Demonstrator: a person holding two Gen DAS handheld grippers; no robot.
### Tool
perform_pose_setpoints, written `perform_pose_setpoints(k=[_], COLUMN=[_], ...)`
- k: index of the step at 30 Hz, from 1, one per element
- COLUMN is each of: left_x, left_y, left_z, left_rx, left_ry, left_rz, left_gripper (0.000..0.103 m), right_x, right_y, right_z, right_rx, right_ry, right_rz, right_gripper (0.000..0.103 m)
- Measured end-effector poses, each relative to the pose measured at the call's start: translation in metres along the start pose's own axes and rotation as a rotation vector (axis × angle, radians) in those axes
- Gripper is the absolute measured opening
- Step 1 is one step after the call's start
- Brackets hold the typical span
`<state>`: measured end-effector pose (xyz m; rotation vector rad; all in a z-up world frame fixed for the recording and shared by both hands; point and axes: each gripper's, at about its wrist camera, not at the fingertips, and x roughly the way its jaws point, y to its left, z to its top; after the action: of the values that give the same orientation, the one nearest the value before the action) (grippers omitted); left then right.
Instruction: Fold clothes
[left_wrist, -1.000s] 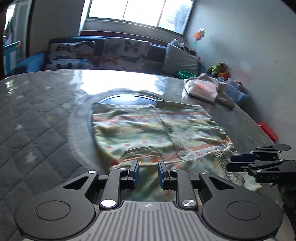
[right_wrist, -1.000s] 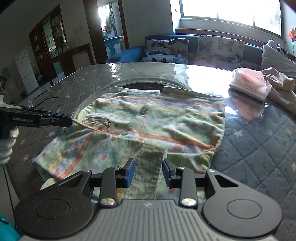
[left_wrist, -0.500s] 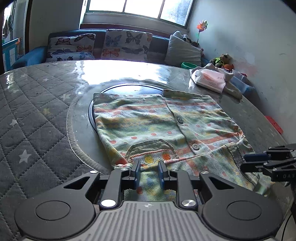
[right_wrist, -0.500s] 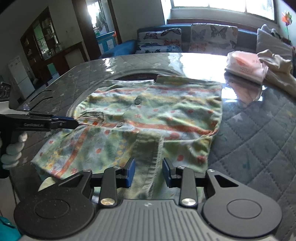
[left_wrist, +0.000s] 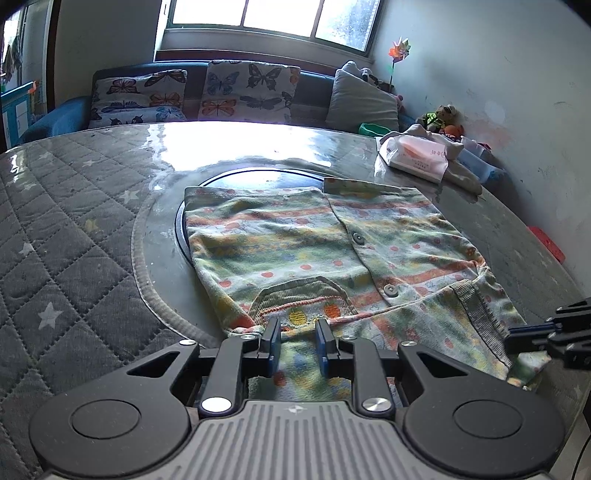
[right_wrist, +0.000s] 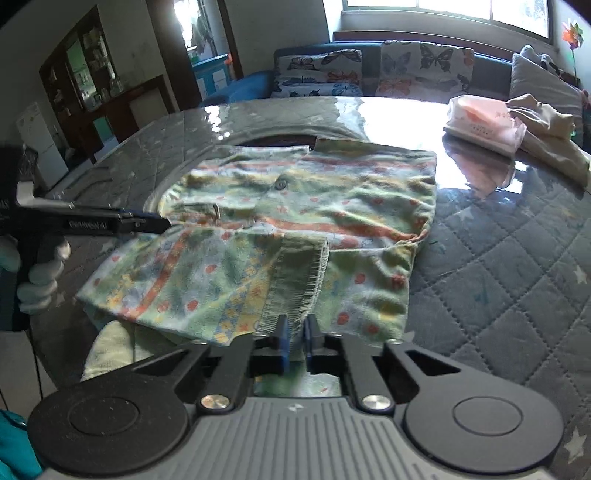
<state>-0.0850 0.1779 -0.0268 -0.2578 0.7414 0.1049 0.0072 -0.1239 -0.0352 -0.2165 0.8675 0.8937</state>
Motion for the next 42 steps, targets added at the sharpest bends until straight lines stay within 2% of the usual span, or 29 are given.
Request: perform_pose_setpoints(k=[4, 6, 9, 10, 15, 18, 23, 26, 31, 35, 42], left_x=[0.001, 0.001, 0.001, 0.000, -0.015, -0.016, 0.000, 0.005, -0.004, -0.008, 0.013], left_y=[0.000, 0.000, -0.001, -0.001, -0.015, -0.027, -0.048, -0.054, -0.054, -0.067, -0.084], left_z=[0.000, 0.000, 0.001, 0.002, 0.008, 0.011, 0.004, -0.005, -0.007, 0.002, -0.005], left_rx=[0.014, 0.020, 0.030, 0.034, 0.083, 0.094, 0.139, 0.196, 0.234, 0.222, 0.263], left_ry=[-0.001, -0.001, 0.003, 0.004, -0.042, -0.045, -0.005, 0.014, 0.019, -0.024, 0.025], left_rz=[-0.003, -0.005, -0.001, 0.002, 0.008, -0.047, -0.075, -0.056, -0.049, -0.097, -0.133], left_gripper=[0.023, 0.023, 0.023, 0.023, 0.025, 0.025, 0.025, 0.025, 0.026, 0.026, 0.026], right_x=[-0.018, -0.014, -0.001, -0.001, -0.009, 0.002, 0.034, 0.048, 0.037, 0.034, 0.038], right_y=[0.009, 0.006, 0.002, 0.003, 0.010, 0.015, 0.017, 0.016, 0.018, 0.029, 0.037], right_z=[-0.001, -0.001, -0.003, -0.001, 0.016, 0.026, 0.033, 0.031, 0.028, 0.027, 0.021], right_rx=[-0.016, -0.022, -0.007, -0.017, -0.086, -0.131, -0.162, -0.188, -0.204, -0.229, -0.276], right_ry=[-0.026, -0.012, 0.038, 0.027, -0.064, -0.095, -0.068, -0.034, -0.044, -0.070, -0.040], right_rz=[-0.004, -0.014, -0.039, -0.045, -0.055, -0.041, -0.024, -0.032, -0.041, -0.008, 0.023], right_gripper=[0.004, 0.004, 0.012, 0.017, 0.017, 0.017, 0.017, 0.017, 0.021, 0.023, 0.023])
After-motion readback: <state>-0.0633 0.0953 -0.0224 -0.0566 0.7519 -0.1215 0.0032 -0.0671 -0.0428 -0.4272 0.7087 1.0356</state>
